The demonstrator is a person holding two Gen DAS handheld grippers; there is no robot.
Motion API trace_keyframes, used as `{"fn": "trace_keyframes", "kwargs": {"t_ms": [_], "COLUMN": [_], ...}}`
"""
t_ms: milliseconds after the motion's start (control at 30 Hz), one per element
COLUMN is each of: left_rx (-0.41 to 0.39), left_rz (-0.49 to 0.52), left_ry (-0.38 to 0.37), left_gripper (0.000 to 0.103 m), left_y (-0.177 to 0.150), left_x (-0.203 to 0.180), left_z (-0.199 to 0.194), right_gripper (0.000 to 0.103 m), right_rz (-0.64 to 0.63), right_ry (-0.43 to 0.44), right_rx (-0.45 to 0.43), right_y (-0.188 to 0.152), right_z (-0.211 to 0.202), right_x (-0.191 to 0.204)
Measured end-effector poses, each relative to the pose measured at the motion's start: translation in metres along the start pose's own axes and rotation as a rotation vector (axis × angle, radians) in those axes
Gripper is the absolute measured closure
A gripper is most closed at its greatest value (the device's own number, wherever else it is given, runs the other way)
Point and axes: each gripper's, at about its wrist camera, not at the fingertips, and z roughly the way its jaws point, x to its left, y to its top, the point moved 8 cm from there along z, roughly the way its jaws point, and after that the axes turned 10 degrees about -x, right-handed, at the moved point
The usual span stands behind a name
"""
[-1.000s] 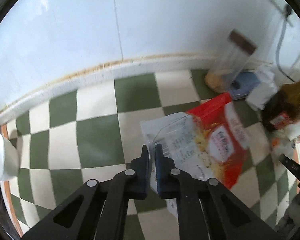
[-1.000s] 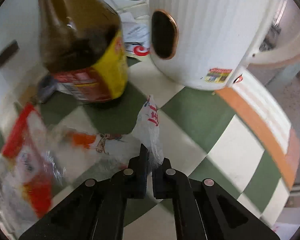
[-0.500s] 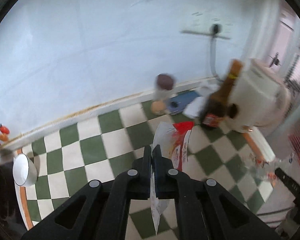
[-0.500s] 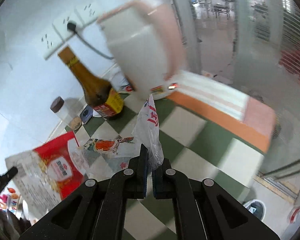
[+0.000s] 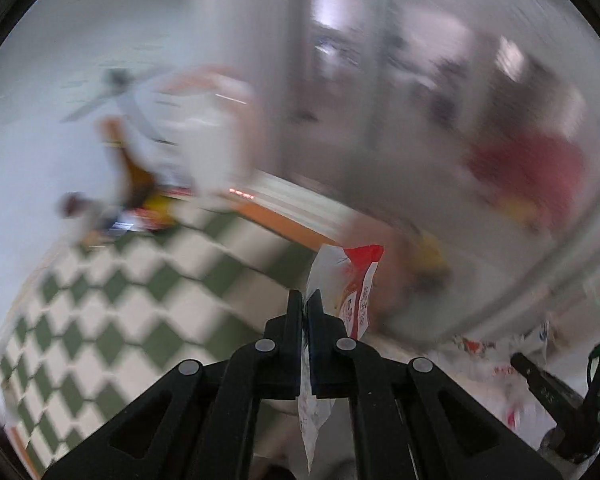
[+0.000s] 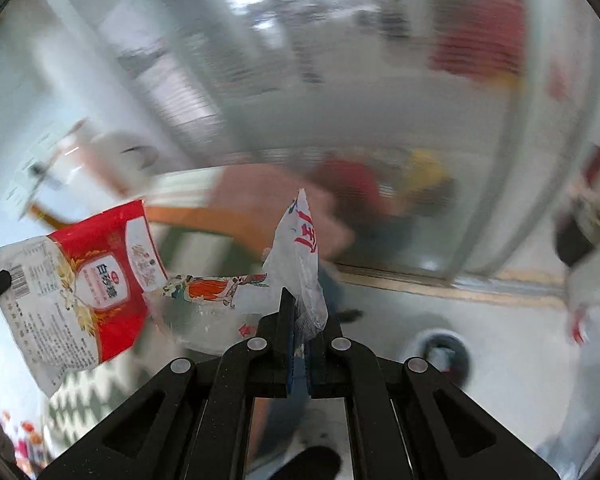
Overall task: Collect trash
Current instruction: 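Carry the wrapper and bag over the bin and open both tools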
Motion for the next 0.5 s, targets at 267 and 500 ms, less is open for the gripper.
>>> {"fn": "trace_keyframes", "kwargs": {"t_ms": [267, 500], "left_rx": [0.324, 0.576], "left_rz": [0.239, 0.408], "left_ry": [-0.210, -0.220], "left_gripper": [0.103, 0.102], "left_y": [-0.163, -0.354], "left_x": [-0.189, -0.262], "left_z": [0.136, 0.302], "right_gripper": [0.100, 0.100], "right_rz": [0.207, 0.283], "right_ry": [-0.312, -0.445], "right_rx": [0.154, 0.320], "right_y": [-0.112, -0.241], "right_z": [0.037, 0.170], "right_x": [-0.235, -0.355]}}
